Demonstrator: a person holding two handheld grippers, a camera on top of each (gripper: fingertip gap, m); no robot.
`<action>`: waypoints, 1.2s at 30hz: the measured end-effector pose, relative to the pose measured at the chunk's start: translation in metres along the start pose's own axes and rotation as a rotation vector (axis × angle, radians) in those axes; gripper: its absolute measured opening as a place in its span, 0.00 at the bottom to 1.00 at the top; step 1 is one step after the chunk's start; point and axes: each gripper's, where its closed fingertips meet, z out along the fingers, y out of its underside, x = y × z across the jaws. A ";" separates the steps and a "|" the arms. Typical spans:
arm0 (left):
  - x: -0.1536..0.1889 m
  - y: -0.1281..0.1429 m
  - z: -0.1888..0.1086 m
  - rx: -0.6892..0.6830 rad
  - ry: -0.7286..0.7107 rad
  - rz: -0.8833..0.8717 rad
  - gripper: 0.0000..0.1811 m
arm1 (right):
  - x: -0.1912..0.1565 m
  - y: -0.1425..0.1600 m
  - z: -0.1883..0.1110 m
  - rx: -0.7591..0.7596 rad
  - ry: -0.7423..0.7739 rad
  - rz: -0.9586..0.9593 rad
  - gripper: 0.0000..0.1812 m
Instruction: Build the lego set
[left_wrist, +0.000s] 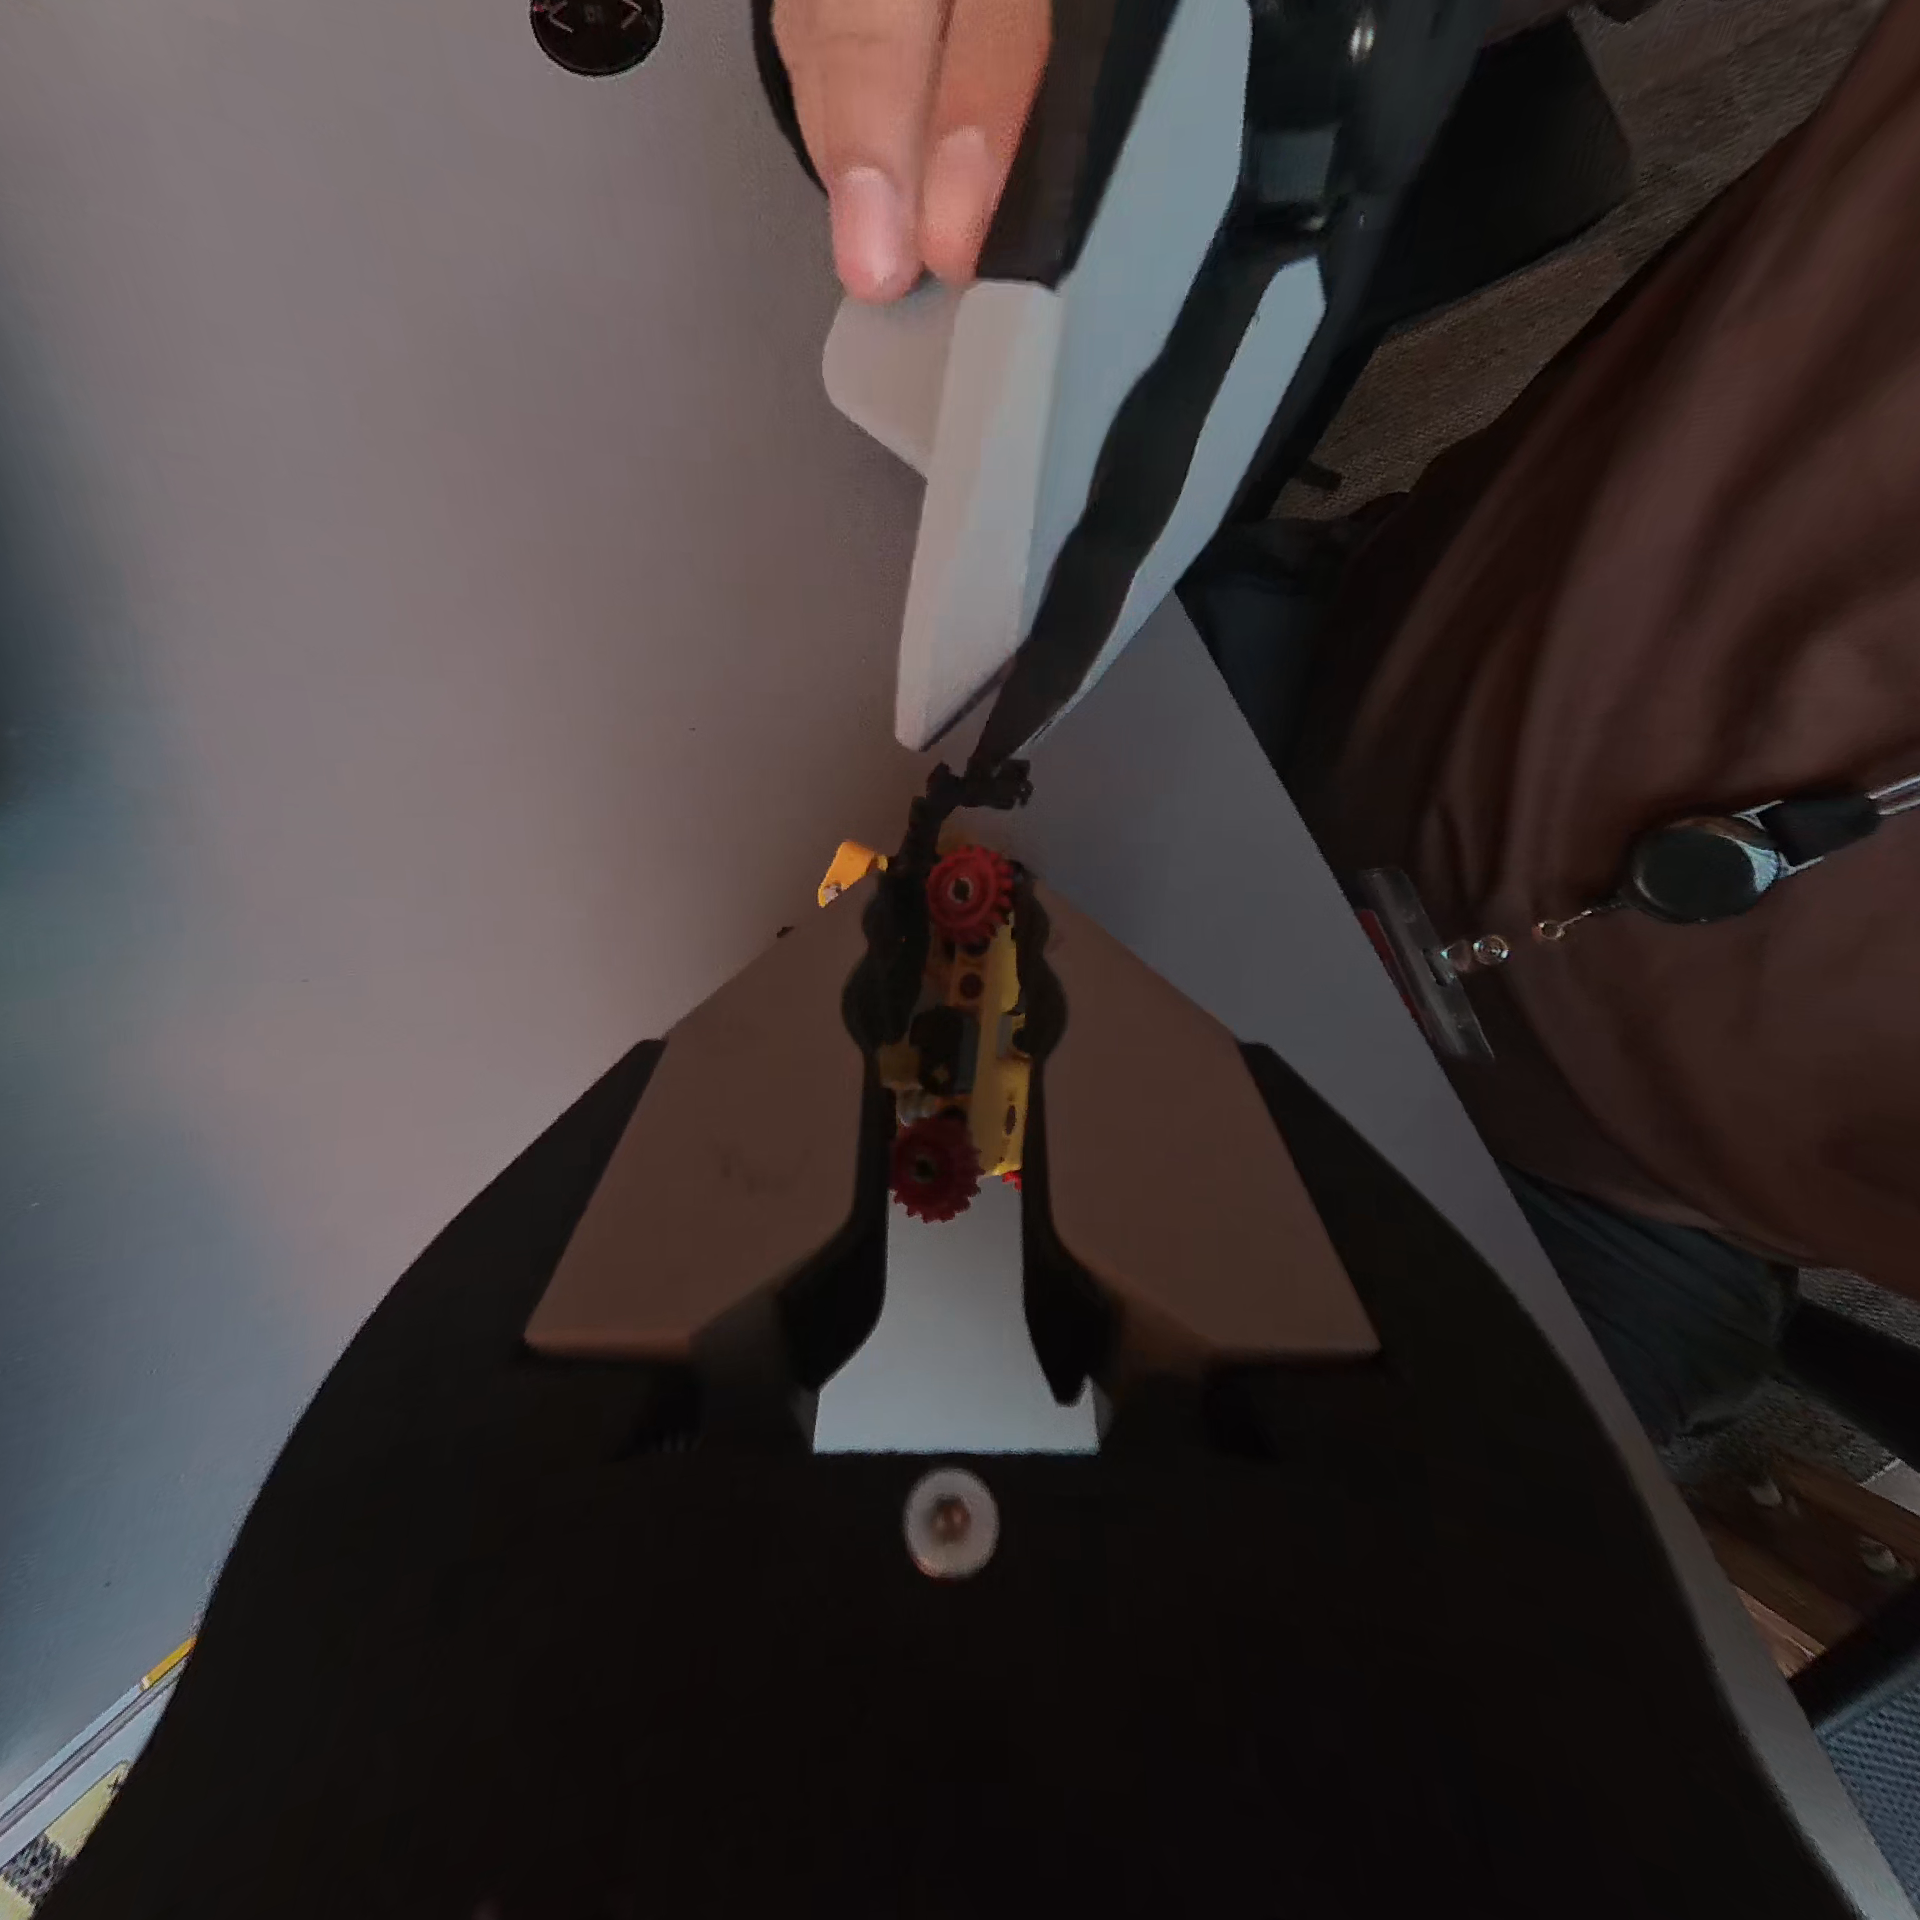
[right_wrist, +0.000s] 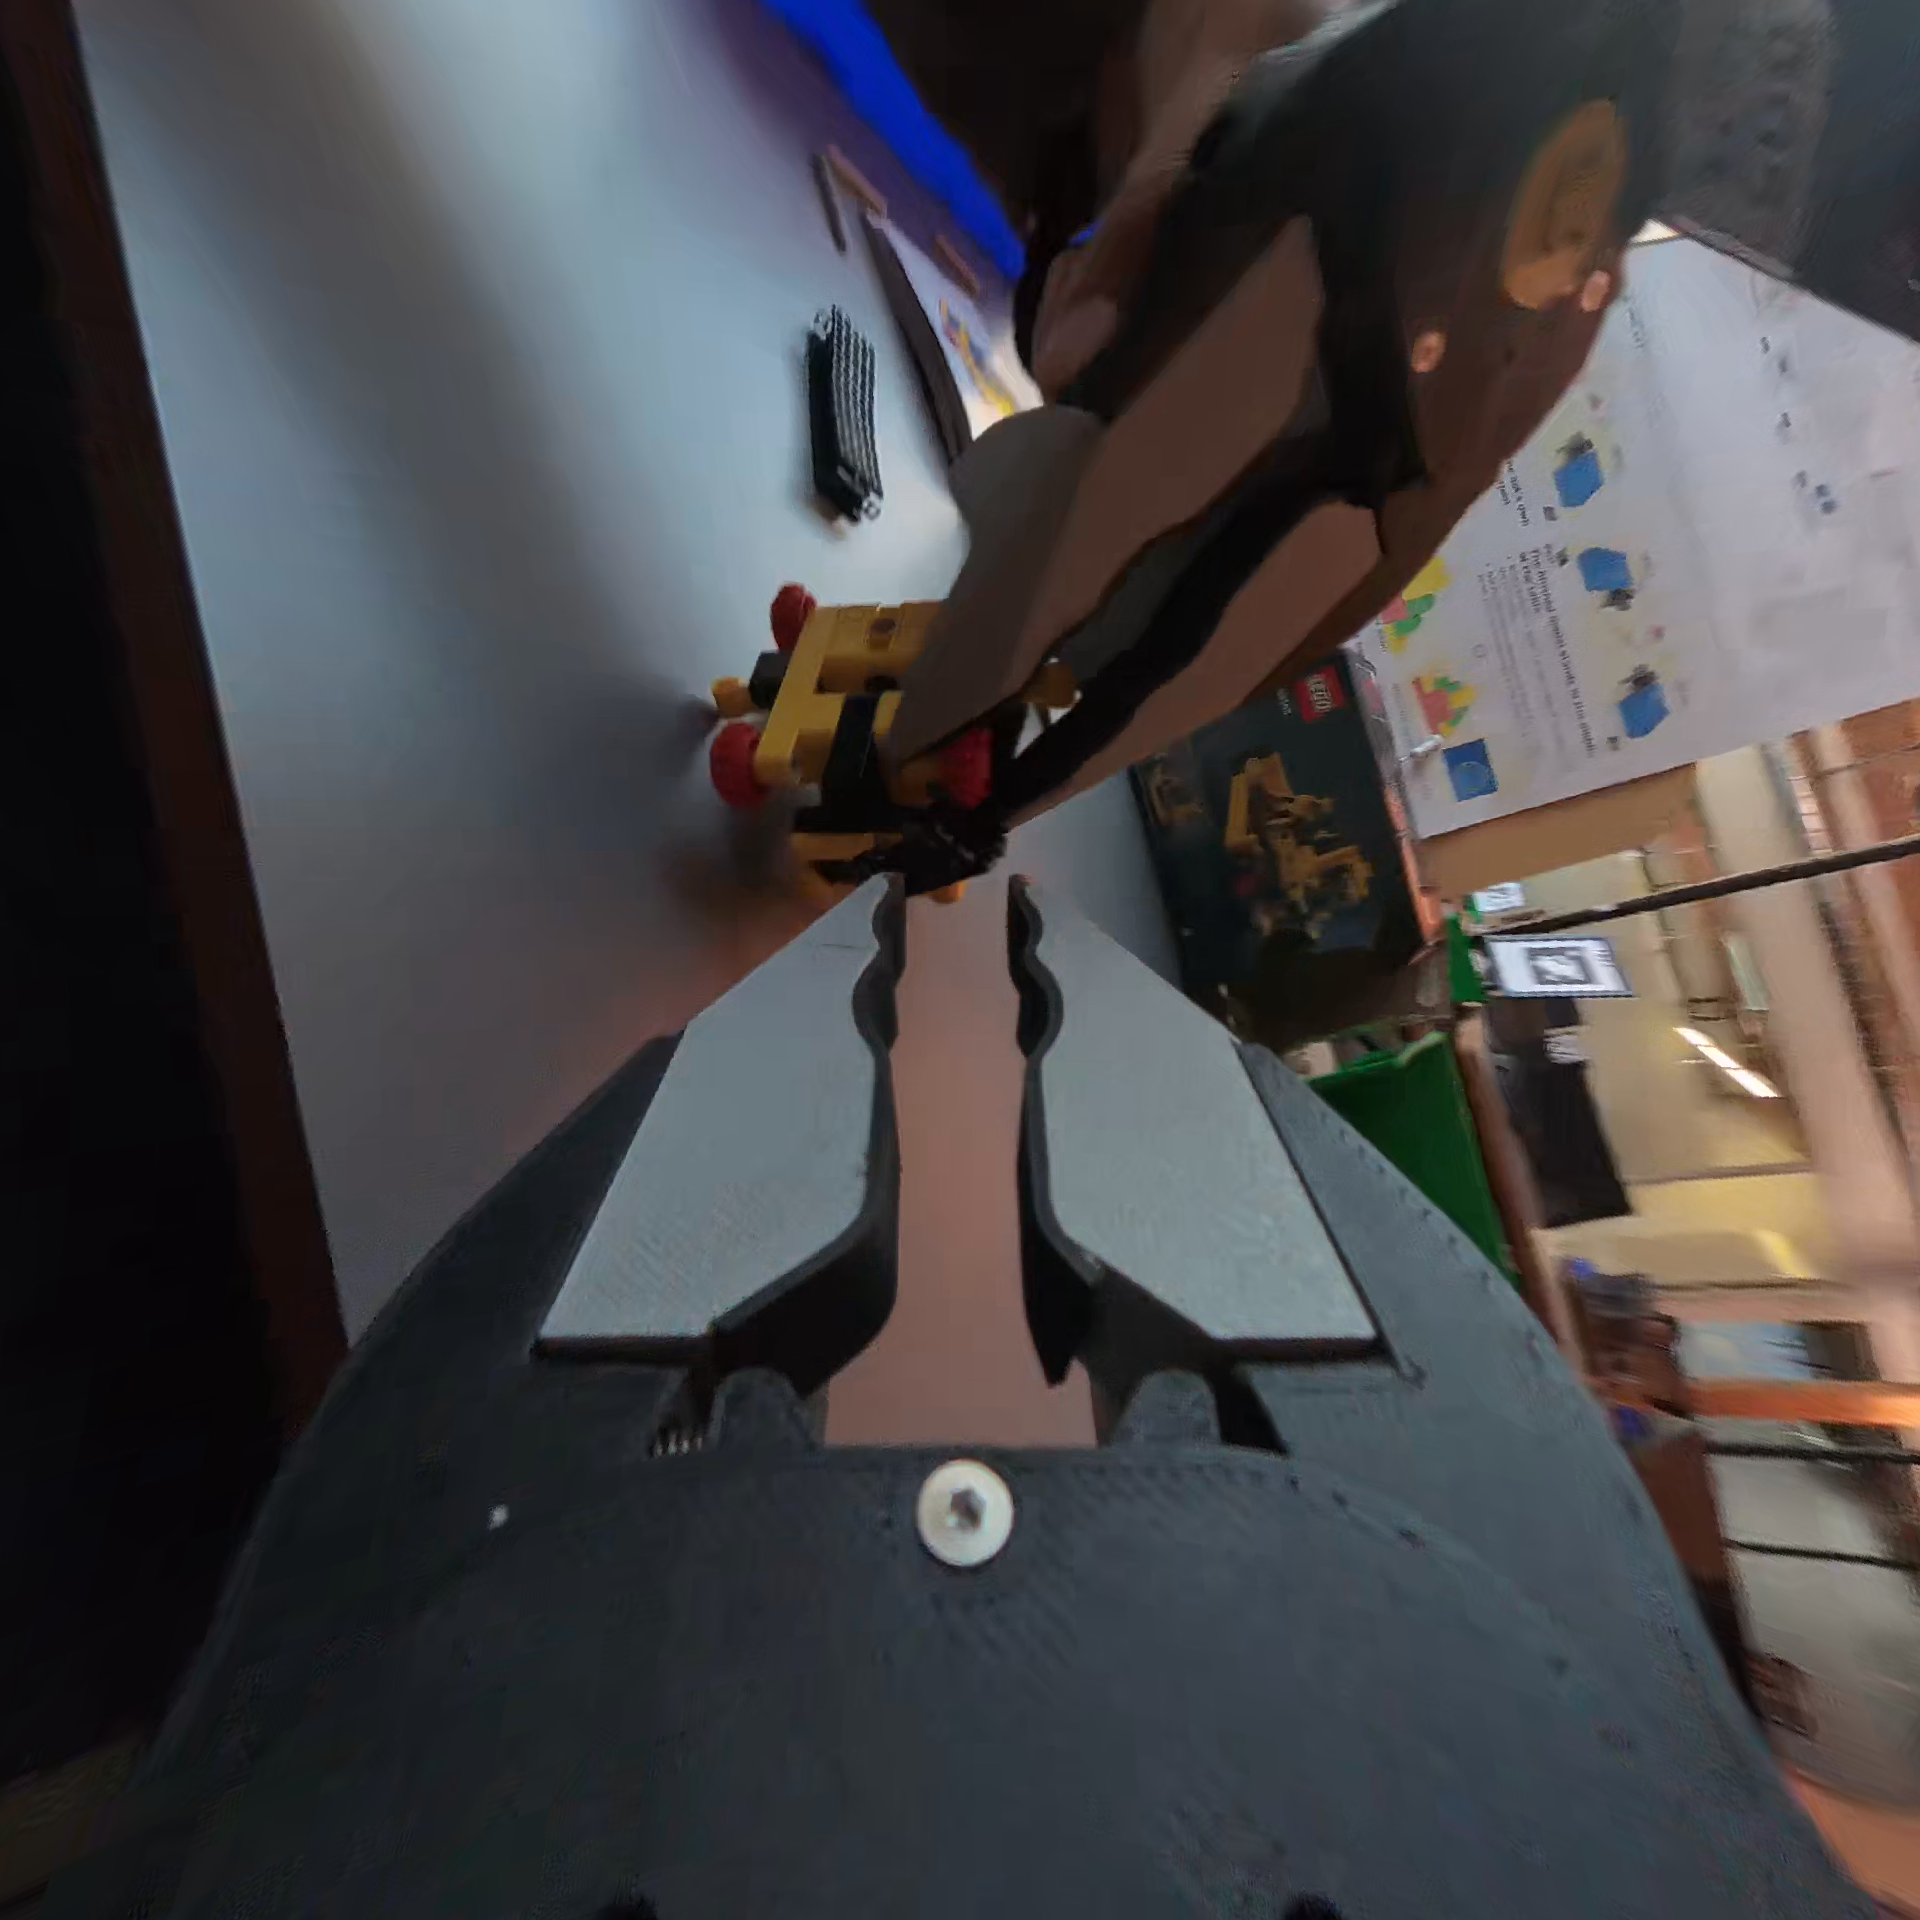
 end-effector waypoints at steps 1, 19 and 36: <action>0.000 0.000 0.000 0.001 0.004 -0.002 0.10 | -0.002 0.001 0.002 -0.022 0.014 -0.034 0.09; 0.001 -0.001 0.002 0.004 0.025 -0.013 0.10 | -0.004 -0.001 0.012 -0.057 0.185 -0.359 0.12; 0.002 0.000 -0.005 0.017 -0.007 -0.037 0.12 | 0.004 -0.009 0.006 -0.017 0.139 -0.165 0.11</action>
